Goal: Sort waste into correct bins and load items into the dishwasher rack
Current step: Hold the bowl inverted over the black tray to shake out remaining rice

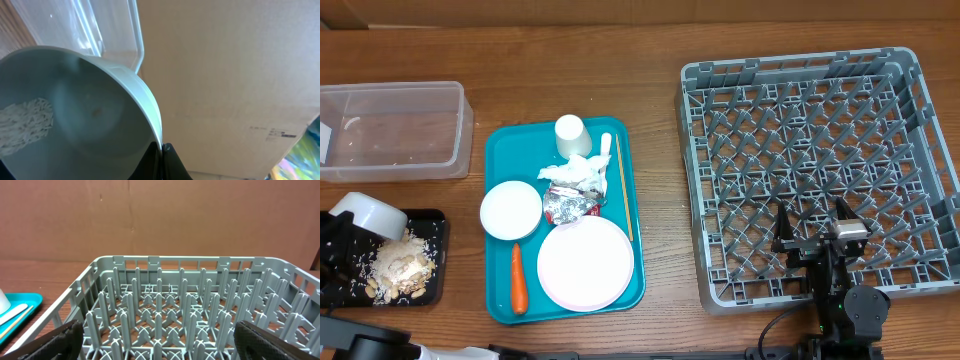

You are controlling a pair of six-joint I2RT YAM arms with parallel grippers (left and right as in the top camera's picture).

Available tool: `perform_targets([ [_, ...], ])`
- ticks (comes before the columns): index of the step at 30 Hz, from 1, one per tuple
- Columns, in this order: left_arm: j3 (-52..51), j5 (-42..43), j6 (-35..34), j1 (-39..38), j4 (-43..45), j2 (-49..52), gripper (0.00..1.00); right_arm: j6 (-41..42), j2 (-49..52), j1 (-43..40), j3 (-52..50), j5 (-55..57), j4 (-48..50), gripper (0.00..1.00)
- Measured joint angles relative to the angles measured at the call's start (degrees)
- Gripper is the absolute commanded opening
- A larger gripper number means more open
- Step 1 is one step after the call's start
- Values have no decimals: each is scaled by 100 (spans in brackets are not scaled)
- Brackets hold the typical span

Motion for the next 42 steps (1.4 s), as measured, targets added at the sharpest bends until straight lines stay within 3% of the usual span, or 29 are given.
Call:
perform_targets([
  [42,0,-35,686,0,-448,0,4,0,0,0,0,-2,4,100],
])
